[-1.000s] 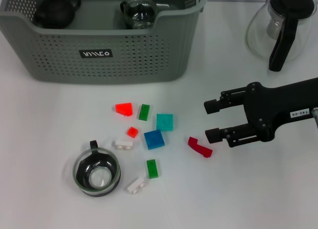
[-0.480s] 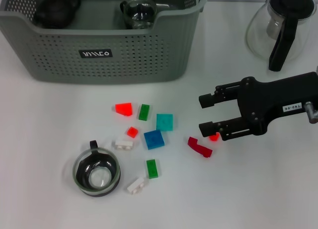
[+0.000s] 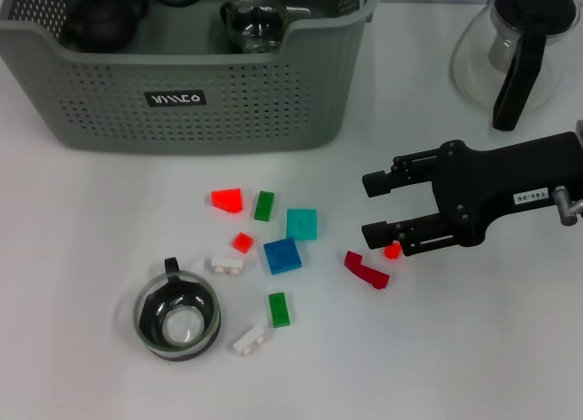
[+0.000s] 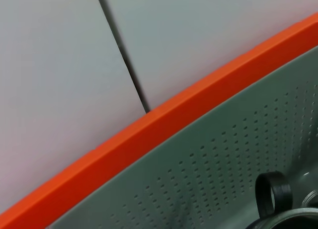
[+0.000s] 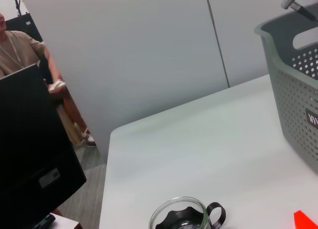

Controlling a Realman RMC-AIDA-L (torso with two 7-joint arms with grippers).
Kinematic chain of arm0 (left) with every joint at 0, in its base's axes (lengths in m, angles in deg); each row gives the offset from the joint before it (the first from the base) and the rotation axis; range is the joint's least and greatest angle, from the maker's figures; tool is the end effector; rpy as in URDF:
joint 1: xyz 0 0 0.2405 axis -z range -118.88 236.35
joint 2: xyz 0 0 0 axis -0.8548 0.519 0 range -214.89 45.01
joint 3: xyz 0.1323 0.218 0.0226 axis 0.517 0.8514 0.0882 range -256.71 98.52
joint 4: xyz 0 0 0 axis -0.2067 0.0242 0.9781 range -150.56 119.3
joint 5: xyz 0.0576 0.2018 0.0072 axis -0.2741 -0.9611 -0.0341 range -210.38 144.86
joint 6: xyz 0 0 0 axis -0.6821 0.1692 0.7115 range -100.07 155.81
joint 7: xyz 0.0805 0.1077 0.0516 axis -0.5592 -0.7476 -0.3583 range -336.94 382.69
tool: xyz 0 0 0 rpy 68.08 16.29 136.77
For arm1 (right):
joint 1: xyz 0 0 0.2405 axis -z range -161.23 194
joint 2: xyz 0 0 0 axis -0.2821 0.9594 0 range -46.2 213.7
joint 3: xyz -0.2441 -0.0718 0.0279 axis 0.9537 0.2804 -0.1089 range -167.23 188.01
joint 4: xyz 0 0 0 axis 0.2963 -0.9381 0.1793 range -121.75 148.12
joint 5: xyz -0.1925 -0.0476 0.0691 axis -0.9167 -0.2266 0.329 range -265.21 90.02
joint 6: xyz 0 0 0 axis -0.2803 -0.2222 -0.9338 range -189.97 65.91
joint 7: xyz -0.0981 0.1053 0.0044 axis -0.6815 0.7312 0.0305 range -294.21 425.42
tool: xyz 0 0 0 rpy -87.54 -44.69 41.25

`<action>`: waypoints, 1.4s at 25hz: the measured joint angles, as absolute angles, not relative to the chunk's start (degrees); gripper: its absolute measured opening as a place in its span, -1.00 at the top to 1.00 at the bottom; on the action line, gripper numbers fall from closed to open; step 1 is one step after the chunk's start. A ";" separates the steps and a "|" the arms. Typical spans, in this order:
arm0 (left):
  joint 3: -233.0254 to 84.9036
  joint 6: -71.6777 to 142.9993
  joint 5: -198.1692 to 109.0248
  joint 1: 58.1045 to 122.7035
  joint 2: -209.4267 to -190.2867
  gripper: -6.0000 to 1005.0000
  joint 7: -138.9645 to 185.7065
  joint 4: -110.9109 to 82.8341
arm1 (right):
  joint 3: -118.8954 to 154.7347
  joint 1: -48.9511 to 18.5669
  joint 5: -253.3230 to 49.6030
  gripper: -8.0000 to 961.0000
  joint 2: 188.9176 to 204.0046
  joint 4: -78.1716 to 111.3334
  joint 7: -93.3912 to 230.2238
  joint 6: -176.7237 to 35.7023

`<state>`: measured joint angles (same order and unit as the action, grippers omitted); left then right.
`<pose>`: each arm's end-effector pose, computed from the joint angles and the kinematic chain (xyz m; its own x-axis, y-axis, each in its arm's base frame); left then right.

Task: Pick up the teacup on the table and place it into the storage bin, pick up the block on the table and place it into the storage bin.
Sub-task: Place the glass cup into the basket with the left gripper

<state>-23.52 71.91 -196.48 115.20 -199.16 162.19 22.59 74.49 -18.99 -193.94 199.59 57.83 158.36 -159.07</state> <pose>-0.1983 0.5048 0.0499 0.8154 0.5688 0.1078 0.4100 -0.4359 -0.8012 0.1915 0.3270 -0.0122 0.8939 -0.3069 -0.3267 -0.2657 -0.9498 0.1650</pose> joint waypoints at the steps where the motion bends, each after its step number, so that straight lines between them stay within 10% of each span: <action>1: -23.49 71.72 -196.48 115.15 -199.21 0.77 162.18 22.46 | 74.54 -18.98 -193.94 -0.53 199.59 57.83 158.34 -158.95; 24: -21.25 71.51 -196.50 114.64 -199.98 0.70 162.11 21.55 | 74.56 -19.12 -195.35 -0.53 199.94 57.75 158.38 -157.79; 35: -21.94 73.23 -196.15 114.44 -200.00 0.18 162.40 23.84 | 74.46 -18.96 -195.35 -0.53 199.94 57.75 158.20 -157.84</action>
<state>-21.94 73.23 -196.15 114.44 -200.00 162.40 23.84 74.46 -18.96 -195.35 199.94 57.75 158.20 -157.84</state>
